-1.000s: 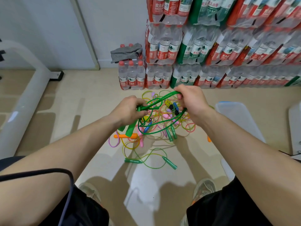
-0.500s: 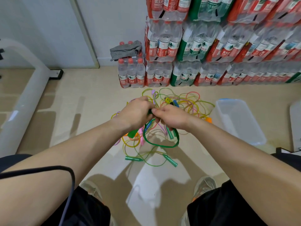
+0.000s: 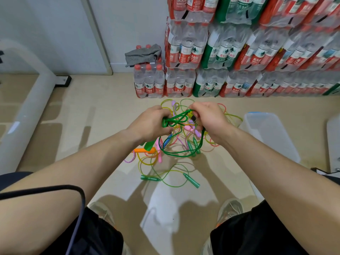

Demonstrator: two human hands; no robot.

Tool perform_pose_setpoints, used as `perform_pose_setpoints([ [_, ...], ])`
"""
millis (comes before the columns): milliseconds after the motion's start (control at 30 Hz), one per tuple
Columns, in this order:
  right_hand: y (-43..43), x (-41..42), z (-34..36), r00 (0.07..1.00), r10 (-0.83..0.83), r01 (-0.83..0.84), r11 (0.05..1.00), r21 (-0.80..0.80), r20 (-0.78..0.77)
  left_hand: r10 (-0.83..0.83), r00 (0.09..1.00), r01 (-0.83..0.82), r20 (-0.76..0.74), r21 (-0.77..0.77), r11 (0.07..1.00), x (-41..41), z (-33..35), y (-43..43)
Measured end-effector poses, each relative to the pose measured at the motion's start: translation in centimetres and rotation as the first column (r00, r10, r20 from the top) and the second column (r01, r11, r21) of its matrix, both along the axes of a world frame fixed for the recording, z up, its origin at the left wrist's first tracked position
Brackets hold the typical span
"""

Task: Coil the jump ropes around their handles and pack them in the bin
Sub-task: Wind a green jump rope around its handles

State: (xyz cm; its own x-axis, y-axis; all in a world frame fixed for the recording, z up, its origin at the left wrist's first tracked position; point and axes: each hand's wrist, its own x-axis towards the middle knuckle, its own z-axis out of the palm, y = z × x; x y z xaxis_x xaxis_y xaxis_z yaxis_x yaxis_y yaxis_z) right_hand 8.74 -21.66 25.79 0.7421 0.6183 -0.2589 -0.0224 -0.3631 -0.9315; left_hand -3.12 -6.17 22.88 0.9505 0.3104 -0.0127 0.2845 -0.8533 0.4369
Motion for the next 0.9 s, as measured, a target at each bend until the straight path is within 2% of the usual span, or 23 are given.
perform_pose_setpoints([
  [100,-0.3,0.6,0.8,0.987,-0.085,0.095,0.993,0.064,-0.137,0.011,0.999,-0.009,-0.047,0.041,0.999,-0.6,-0.3,0.8],
  [167,-0.7,1.4,1.2,0.985,-0.097,0.105,0.993,0.052,-0.142,0.052,0.996,-0.049,-0.071,0.035,0.998,-1.0,-0.6,1.5],
  [300,-1.7,2.0,1.6,0.992,0.118,-0.123,0.978,-0.166,-0.04,0.172,0.984,-0.174,-0.04,-0.06,0.983,-0.9,-0.6,2.1],
  [400,-2.3,2.1,0.8,0.926,0.376,-0.332,0.834,-0.44,0.016,0.262,0.965,-0.263,-0.021,-0.091,0.96,-0.6,-0.4,2.6],
  [467,-2.6,2.1,0.2,0.887,0.46,-0.418,0.758,-0.5,-0.045,0.325,0.946,-0.322,0.008,-0.117,0.94,-0.5,-0.2,3.2],
  [600,-2.7,1.8,0.3,0.859,0.503,-0.478,0.722,-0.499,-0.095,0.416,0.906,-0.392,0.072,-0.226,0.892,-0.3,0.7,3.3],
  [633,-2.8,1.5,0.3,0.824,0.559,-0.51,0.664,-0.546,-0.09,0.425,0.902,-0.392,0.083,-0.261,0.882,-0.2,1.0,3.2],
  [667,-2.8,1.1,0.3,0.77,0.634,-0.525,0.566,-0.636,-0.07,0.429,0.899,-0.383,0.093,-0.308,0.871,-0.1,1.3,3.0],
  [733,-2.8,0.6,-0.4,0.637,0.771,-0.443,0.341,-0.829,-0.024,0.422,0.898,-0.345,0.124,-0.395,0.851,0.0,1.8,2.6],
  [767,-2.6,0.5,-0.8,0.598,0.8,-0.383,0.335,-0.861,0.045,0.41,0.902,-0.32,0.139,-0.425,0.847,0.1,2.1,2.4],
  [800,-2.3,0.5,-0.9,0.623,0.769,-0.343,0.436,-0.832,0.146,0.391,0.908,-0.289,0.149,-0.452,0.844,0.2,2.4,2.1],
  [833,-2.0,0.7,-0.9,0.682,0.677,-0.296,0.602,-0.742,0.277,0.365,0.918,-0.253,0.156,-0.479,0.841,0.2,2.6,1.8],
  [867,-1.6,0.7,-0.5,0.748,0.522,-0.204,0.768,-0.608,0.41,0.331,0.929,-0.216,0.164,-0.489,0.845,0.2,2.9,1.4],
  [900,-1.4,0.9,-0.1,0.759,0.369,-0.107,0.883,-0.456,0.536,0.296,0.939,-0.183,0.174,-0.474,0.861,0.3,3.1,1.0],
])
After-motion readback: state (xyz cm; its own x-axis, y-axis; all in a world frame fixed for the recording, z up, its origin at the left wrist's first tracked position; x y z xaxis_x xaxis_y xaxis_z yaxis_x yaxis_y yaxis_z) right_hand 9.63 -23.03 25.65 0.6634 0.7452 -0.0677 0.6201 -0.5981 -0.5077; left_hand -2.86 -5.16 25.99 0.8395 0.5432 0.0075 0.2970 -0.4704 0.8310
